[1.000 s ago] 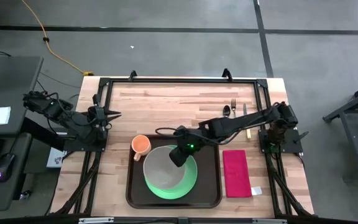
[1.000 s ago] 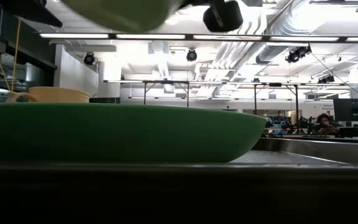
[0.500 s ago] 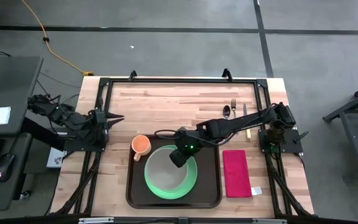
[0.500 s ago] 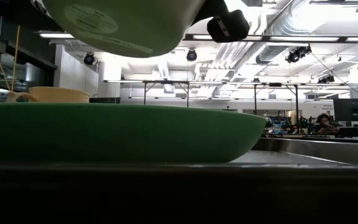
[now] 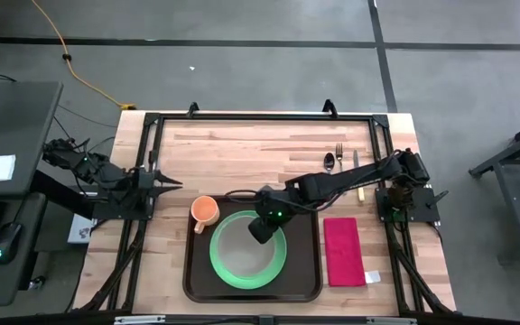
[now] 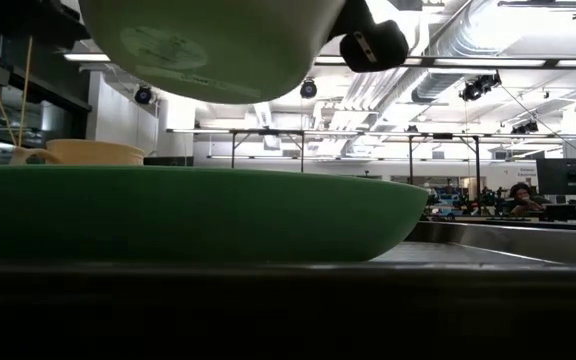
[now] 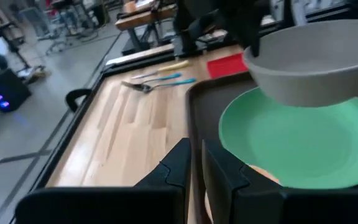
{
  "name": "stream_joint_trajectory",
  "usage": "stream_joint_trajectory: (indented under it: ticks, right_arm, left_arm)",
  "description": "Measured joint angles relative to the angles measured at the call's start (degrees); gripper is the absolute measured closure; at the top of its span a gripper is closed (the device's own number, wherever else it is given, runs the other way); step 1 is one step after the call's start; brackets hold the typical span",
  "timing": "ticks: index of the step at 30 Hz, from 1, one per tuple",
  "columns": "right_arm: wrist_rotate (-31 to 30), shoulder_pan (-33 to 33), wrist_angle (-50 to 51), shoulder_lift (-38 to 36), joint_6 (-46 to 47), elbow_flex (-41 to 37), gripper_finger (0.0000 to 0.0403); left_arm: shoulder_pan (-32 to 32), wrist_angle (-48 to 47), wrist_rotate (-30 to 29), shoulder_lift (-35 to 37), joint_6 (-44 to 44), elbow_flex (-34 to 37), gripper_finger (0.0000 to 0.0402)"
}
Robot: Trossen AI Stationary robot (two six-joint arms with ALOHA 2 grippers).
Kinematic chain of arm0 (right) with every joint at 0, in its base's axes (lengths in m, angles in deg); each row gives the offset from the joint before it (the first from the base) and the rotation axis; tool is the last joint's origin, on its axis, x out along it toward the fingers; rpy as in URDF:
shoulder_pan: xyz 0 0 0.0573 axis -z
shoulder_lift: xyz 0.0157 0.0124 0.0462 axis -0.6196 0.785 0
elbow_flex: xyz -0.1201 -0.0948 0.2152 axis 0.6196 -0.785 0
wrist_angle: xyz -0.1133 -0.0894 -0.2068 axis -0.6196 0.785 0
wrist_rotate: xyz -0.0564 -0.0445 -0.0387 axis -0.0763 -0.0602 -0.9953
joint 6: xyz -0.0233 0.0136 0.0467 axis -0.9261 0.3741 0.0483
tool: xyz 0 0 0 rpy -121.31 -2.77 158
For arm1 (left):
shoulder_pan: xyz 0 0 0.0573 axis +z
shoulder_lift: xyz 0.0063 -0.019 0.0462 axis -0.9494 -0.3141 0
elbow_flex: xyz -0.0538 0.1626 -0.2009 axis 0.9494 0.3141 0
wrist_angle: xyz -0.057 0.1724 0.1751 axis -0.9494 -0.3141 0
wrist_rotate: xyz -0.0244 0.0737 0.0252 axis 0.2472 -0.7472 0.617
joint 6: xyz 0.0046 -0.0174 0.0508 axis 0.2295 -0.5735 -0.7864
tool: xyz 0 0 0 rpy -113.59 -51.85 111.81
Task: Set up tray
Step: Put the gray bowl on top of the plate on the serving tray
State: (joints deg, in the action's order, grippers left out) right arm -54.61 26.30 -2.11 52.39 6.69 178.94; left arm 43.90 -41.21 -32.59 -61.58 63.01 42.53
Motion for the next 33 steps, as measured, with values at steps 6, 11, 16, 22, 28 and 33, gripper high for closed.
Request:
stream_joint_trajectory:
  ticks: [6, 11, 16, 22, 28, 33]
  right_arm:
    - [0.4, 0.0, 0.6, 0.6, 0.5, -0.2, 0.0403]
    - [1.5, 0.0, 0.3, 2.0, 0.5, -0.2, 0.0403]
    - [1.6, 0.0, -0.3, 2.1, 0.5, -0.2, 0.0403]
    - [1.4, 0.0, -0.4, 2.1, 0.5, -0.2, 0.0403]
    - [1.5, 0.1, 0.0, 2.3, 0.5, -0.2, 0.0403]
    - [2.3, 0.1, 0.5, 3.3, 0.9, -0.2, 0.0403]
  left_arm:
    - [0.0, 1.7, 2.0, 0.0, -2.7, 0.0, 0.0332]
    - [0.0, 1.4, 2.7, 0.0, -2.6, 0.0, 0.0332]
    - [0.0, 2.1, 2.7, 0.3, -2.9, 0.7, 0.0332]
    - [0.0, 5.4, 4.2, 5.6, -2.9, 5.9, 0.0332]
    - [0.0, 5.9, 5.0, 11.8, -4.0, 8.0, 0.0332]
    - [0.0, 6.3, 6.1, 11.6, -4.1, 9.9, 0.0332]
